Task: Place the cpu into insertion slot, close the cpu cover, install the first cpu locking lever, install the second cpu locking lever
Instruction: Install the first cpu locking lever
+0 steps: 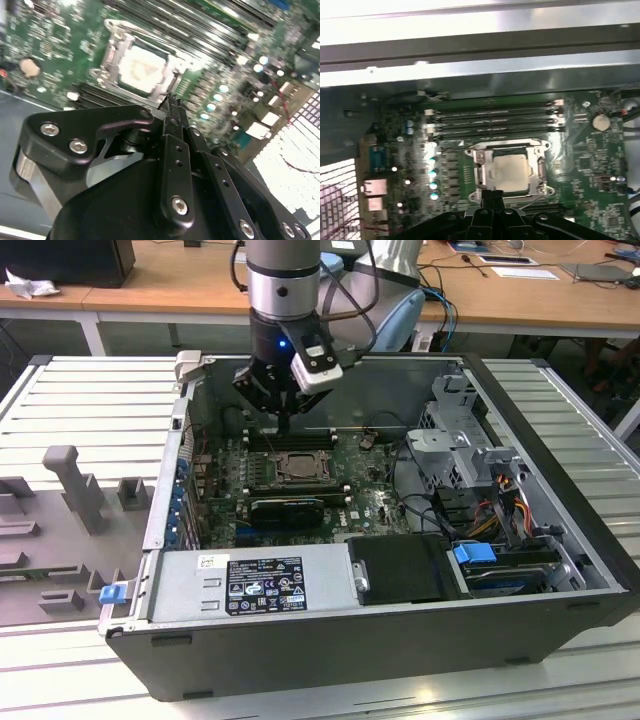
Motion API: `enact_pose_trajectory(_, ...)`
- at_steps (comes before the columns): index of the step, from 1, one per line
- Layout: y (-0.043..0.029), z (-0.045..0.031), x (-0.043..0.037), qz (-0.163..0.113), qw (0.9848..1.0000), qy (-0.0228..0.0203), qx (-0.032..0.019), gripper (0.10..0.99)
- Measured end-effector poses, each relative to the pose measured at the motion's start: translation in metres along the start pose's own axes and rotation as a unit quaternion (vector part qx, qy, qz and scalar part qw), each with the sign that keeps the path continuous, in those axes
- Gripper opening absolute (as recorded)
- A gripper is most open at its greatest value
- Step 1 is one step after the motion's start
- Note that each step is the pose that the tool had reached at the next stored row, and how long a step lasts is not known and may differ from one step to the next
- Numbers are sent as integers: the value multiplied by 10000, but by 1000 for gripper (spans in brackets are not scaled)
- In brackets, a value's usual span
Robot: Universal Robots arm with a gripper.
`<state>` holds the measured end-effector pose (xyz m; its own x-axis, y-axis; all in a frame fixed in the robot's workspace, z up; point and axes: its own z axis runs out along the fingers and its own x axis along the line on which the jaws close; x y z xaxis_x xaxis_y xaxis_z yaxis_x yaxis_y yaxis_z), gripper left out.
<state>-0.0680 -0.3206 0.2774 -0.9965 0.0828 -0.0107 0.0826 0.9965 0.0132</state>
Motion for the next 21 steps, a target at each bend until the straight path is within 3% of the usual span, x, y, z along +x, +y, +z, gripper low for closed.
enact_pose_trajectory(5, 3, 15, 25, -262, 9997, 3, -4, 106)
enact_pose_trajectory(7, 2, 22, 74, -290, 9996, 4, -3, 106)
enact_pose_trajectory(9, 3, 29, 158, -292, 9996, 4, -3, 106)
enact_pose_trajectory(11, 14, 41, 315, -297, 9996, 3, -5, 106)
enact_pose_trajectory(13, 48, 55, 392, -302, 9995, 4, -4, 106)
enact_pose_trajectory(16, 93, 78, 453, -321, 9995, 4, -4, 106)
enact_pose_trajectory(21, 187, 144, 477, -423, 9991, 5, -5, 106)
